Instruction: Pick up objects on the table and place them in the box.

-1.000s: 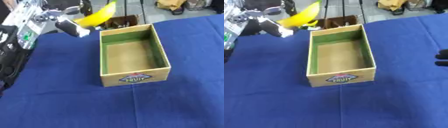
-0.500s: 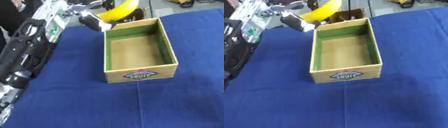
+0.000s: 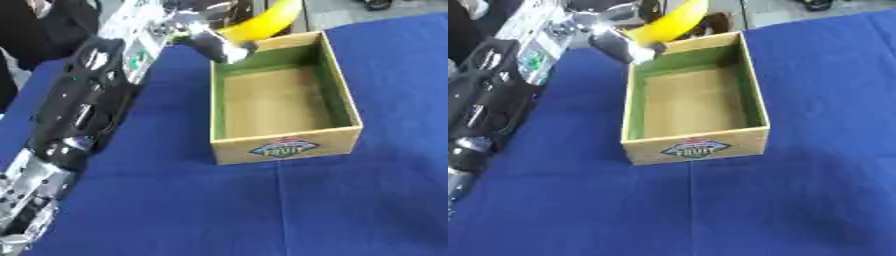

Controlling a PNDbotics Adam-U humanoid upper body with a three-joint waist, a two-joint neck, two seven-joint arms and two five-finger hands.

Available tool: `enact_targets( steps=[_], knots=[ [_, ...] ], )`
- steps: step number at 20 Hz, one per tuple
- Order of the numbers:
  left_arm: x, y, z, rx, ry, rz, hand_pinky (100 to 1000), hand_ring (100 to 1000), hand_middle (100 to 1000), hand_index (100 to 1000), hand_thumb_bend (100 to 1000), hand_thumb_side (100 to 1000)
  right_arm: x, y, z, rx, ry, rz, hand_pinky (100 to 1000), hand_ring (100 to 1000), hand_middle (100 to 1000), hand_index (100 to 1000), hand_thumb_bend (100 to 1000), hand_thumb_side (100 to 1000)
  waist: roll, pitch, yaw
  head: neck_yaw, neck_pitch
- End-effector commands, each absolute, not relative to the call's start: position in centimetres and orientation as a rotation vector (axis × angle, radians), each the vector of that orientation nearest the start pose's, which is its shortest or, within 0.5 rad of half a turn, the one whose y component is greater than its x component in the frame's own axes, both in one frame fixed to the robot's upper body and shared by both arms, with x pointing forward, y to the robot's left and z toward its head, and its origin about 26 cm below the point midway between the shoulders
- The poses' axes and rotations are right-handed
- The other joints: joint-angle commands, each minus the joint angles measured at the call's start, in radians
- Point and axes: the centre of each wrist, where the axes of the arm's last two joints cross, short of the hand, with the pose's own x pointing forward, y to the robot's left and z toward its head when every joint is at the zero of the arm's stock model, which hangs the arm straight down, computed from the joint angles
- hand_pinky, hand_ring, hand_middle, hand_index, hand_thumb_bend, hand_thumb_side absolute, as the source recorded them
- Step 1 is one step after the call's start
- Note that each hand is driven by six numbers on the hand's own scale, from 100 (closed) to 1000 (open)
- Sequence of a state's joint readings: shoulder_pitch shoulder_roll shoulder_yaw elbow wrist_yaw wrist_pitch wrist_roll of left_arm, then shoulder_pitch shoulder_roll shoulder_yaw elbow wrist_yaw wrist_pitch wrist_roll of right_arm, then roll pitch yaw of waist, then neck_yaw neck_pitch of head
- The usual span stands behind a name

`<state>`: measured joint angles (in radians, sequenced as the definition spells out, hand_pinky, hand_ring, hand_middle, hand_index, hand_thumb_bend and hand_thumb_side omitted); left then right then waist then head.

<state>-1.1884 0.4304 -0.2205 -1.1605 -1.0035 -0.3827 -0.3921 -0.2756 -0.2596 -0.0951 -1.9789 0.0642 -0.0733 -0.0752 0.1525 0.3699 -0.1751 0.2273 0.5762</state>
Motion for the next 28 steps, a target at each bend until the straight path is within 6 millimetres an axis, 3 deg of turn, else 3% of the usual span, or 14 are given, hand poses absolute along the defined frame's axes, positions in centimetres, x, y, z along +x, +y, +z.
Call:
enact_targets(
  steps=[1, 8, 16, 28],
  knots=[
    [45.5, 18.8, 35.5, -1.450, 2.203, 2.172, 334, 587, 511, 612, 100, 585, 29.9, -27.5, 20.0, -0.295, -2.370, 0.211, 632, 678, 629, 826, 100, 1000, -0.004, -0.014, -0.009, 0.009, -0.018],
    [46.5, 18.0, 33.8, -1.436, 2.198, 2.238, 338, 588, 512, 612, 100, 590, 30.0, -27.2, 20.4, -0.287, -2.386, 0.216, 633, 678, 629, 826, 100, 1000, 0.001, 0.005, -0.037, 0.016, -0.031],
    [47.5, 16.7, 31.2, -1.465, 2.078, 2.340, 348, 590, 517, 614, 100, 580, 30.1, -26.9, 20.7, -0.267, -2.399, 0.219, 633, 679, 629, 826, 100, 1000, -0.004, 0.017, -0.052, 0.033, -0.051],
    [48.9, 16.5, 27.7, -1.586, 1.890, 2.530, 414, 636, 559, 659, 100, 618, 30.2, -26.7, 20.7, -0.255, -2.403, 0.214, 634, 679, 629, 827, 100, 1000, -0.006, 0.025, -0.062, 0.039, -0.070]
  ],
)
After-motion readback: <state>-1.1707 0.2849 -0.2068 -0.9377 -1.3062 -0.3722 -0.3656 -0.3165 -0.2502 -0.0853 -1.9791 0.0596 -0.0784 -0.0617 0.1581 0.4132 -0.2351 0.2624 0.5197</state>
